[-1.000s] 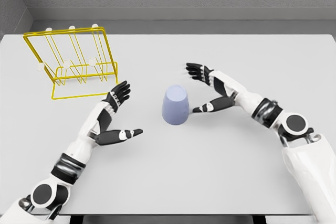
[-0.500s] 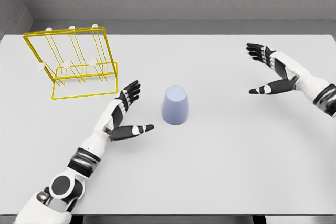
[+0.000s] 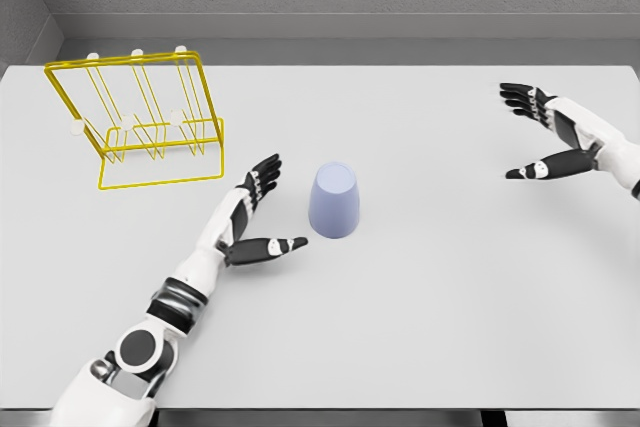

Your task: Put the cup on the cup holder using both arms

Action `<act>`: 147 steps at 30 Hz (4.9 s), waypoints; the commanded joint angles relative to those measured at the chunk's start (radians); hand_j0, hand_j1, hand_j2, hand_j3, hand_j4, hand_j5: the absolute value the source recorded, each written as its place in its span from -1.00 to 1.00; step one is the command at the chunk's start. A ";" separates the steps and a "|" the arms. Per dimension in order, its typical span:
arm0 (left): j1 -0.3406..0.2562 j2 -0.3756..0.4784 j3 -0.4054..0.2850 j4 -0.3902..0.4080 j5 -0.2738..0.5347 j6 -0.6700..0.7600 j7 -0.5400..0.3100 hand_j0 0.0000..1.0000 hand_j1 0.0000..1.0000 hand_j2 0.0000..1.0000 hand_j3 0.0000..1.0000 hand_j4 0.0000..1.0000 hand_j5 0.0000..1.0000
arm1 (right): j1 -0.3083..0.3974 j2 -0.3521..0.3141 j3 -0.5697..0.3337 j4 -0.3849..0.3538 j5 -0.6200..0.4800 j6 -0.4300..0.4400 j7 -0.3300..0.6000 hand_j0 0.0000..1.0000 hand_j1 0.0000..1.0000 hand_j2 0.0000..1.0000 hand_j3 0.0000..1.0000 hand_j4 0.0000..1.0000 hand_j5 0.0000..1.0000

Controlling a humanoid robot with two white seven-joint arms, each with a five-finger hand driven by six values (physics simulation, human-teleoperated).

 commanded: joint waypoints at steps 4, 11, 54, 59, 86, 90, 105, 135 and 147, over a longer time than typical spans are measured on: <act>-0.006 -0.025 -0.006 0.006 -0.008 -0.001 -0.001 1.00 1.00 1.00 1.00 1.00 1.00 | 0.002 -0.026 0.000 -0.001 -0.007 0.005 0.000 1.00 1.00 1.00 1.00 1.00 1.00; -0.032 -0.065 -0.009 0.037 -0.031 -0.001 -0.001 1.00 1.00 1.00 1.00 1.00 1.00 | 0.012 -0.024 0.000 -0.001 -0.006 0.005 0.000 1.00 1.00 1.00 1.00 1.00 1.00; -0.069 -0.142 -0.036 0.052 -0.095 0.030 -0.001 1.00 1.00 1.00 1.00 1.00 1.00 | 0.028 -0.024 0.046 0.012 -0.007 -0.186 0.000 1.00 1.00 1.00 1.00 1.00 1.00; -0.075 -0.148 -0.036 0.052 -0.097 0.030 -0.001 1.00 1.00 1.00 1.00 1.00 1.00 | 0.021 -0.024 0.045 0.012 -0.006 -0.185 0.000 1.00 1.00 1.00 1.00 1.00 1.00; -0.086 -0.165 -0.046 0.104 -0.117 0.030 -0.001 1.00 1.00 1.00 1.00 1.00 1.00 | 0.023 -0.027 0.040 0.014 -0.004 -0.185 0.000 1.00 1.00 1.00 1.00 1.00 1.00; -0.091 -0.170 -0.046 0.123 -0.117 0.030 -0.001 1.00 1.00 1.00 1.00 1.00 1.00 | 0.023 -0.027 0.040 0.014 -0.006 -0.185 0.000 1.00 1.00 1.00 1.00 1.00 1.00; -0.098 -0.180 -0.048 0.143 -0.117 0.030 -0.001 1.00 1.00 1.00 1.00 1.00 1.00 | 0.025 -0.024 0.040 0.015 -0.004 -0.185 0.000 1.00 1.00 1.00 1.00 1.00 1.00; -0.084 -0.176 -0.049 0.112 -0.121 0.026 -0.005 0.29 0.29 0.29 0.29 0.29 0.29 | 0.025 -0.026 0.040 0.015 -0.006 -0.185 0.000 1.00 1.00 1.00 1.00 1.00 1.00; -0.072 -0.170 -0.040 0.077 -0.120 0.018 -0.007 0.30 0.30 0.30 0.30 0.30 0.30 | 0.025 -0.019 0.043 0.014 -0.004 -0.185 0.000 1.00 1.00 1.00 1.00 1.00 1.00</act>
